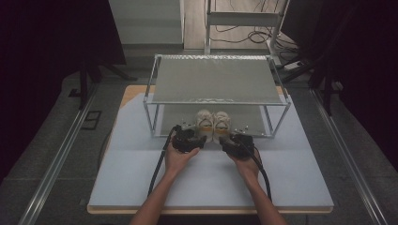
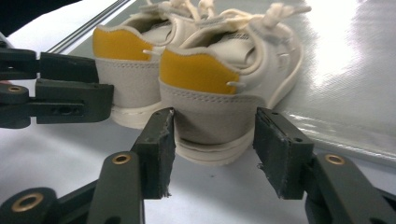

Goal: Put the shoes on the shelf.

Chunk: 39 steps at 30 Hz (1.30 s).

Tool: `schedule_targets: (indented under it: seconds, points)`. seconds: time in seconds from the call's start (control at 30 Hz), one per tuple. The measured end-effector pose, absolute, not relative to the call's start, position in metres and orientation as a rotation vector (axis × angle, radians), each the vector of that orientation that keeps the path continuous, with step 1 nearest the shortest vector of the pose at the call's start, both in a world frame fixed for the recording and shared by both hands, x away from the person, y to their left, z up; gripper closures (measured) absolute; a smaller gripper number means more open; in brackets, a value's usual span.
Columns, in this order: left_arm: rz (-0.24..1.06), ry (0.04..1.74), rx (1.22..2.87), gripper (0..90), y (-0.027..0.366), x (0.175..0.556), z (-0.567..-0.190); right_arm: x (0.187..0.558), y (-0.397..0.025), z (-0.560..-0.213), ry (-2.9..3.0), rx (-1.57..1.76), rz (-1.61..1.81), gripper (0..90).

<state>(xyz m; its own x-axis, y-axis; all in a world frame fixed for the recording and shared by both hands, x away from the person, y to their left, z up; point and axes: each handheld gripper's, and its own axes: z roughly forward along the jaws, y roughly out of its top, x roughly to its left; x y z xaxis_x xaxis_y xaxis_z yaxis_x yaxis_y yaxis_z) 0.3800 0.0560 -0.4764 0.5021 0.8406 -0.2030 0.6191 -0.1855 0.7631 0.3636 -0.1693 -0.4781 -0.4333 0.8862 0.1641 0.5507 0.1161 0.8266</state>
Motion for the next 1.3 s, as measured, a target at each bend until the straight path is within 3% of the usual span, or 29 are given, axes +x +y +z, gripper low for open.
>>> schedule_targets:
  seconds: [0.17,1.0,1.3]
  points:
    - [0.331,1.198,1.904,34.3,0.057,0.383,-0.477,0.367,-0.165,-0.479,2.023,1.394,1.222,42.4]
    - [0.380,1.182,1.954,36.0,0.055,0.410,-0.477,0.371,-0.166,-0.479,2.026,1.370,1.214,43.8]
    - [0.331,1.191,1.941,36.9,0.056,0.413,-0.478,0.377,-0.164,-0.480,2.003,1.346,1.196,44.1]
